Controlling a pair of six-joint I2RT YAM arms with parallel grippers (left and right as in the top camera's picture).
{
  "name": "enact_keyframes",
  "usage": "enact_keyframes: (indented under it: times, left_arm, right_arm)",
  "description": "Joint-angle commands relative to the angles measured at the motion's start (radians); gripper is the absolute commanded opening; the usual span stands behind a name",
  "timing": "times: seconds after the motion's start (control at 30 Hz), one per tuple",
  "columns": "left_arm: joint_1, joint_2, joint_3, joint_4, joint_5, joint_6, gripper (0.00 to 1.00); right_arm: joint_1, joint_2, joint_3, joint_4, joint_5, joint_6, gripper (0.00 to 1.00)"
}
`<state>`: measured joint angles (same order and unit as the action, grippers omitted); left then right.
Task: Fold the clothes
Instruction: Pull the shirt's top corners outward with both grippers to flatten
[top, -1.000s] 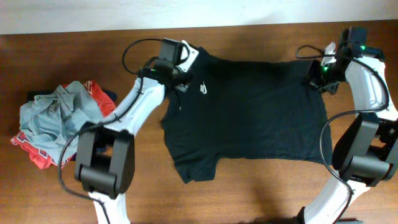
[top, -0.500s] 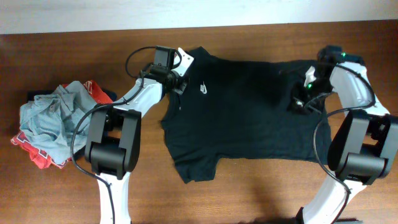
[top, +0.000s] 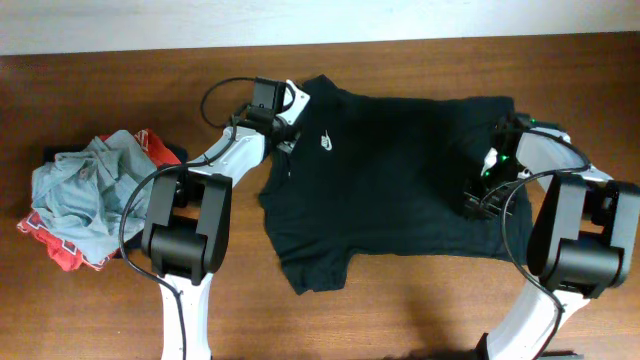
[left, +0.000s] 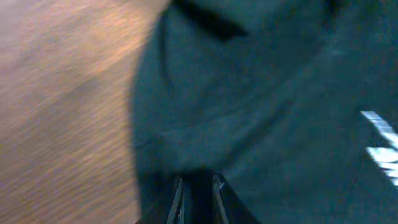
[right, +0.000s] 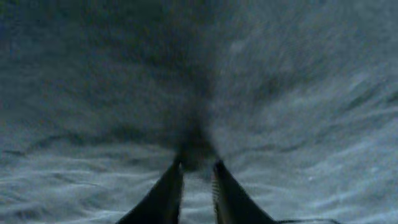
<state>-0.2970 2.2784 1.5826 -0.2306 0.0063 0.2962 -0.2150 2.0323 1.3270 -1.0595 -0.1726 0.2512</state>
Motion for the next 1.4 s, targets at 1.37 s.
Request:
enact_keyframes:
  times: [1.37]
  left_arm:
    - [-0.042, -0.291, 0.272, -0.884, 0.017, -0.250, 0.29]
  right_arm:
    - [0.004, -0.423, -0.101, 0.183, -0.105, -0.090, 0.58]
